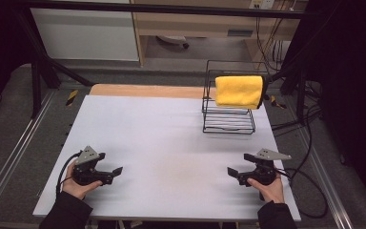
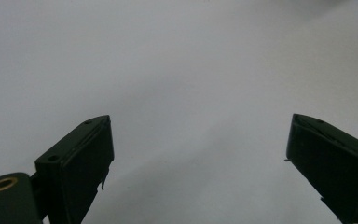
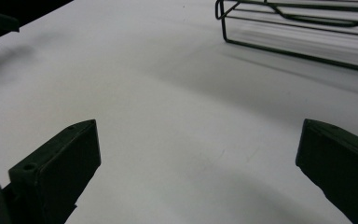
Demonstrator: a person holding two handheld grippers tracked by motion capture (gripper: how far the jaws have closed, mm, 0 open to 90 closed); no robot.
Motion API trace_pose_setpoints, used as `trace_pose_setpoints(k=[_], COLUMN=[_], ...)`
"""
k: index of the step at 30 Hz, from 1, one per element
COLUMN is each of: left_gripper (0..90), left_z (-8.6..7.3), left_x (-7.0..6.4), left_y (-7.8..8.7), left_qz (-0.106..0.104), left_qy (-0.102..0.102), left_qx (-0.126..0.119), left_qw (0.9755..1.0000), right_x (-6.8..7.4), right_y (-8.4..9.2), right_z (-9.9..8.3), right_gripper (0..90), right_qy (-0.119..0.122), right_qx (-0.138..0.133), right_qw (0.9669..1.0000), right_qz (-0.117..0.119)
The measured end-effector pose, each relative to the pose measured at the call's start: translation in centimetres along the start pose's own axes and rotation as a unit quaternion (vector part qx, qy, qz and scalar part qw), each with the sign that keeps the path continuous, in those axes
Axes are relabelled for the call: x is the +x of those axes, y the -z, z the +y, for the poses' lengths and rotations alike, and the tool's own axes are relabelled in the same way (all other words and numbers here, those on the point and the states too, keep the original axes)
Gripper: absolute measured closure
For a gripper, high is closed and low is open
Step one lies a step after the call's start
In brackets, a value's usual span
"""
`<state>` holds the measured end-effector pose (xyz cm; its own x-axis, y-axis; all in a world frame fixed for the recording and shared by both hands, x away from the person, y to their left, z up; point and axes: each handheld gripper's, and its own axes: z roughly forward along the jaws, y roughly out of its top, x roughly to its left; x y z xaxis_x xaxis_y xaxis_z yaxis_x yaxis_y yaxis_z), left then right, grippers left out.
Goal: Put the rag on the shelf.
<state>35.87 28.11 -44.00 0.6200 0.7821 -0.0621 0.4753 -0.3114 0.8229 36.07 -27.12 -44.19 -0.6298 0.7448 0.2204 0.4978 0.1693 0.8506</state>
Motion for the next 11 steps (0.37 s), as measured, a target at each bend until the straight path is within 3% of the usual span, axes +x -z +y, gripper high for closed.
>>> trace_pose_setpoints(k=[11], left_gripper=[7.4], left_z=[-0.34], left_x=[-0.10], left_y=[0.01], left_qz=[0.000], left_qy=[-0.003], left_qx=[0.001], left_qw=[1.0000], right_x=[0.32], right_y=[-0.04], right_z=[-0.86], right_gripper=[0.6], right_qy=[0.006], right_qx=[0.013], right_qw=[0.9999], right_qz=[0.003])
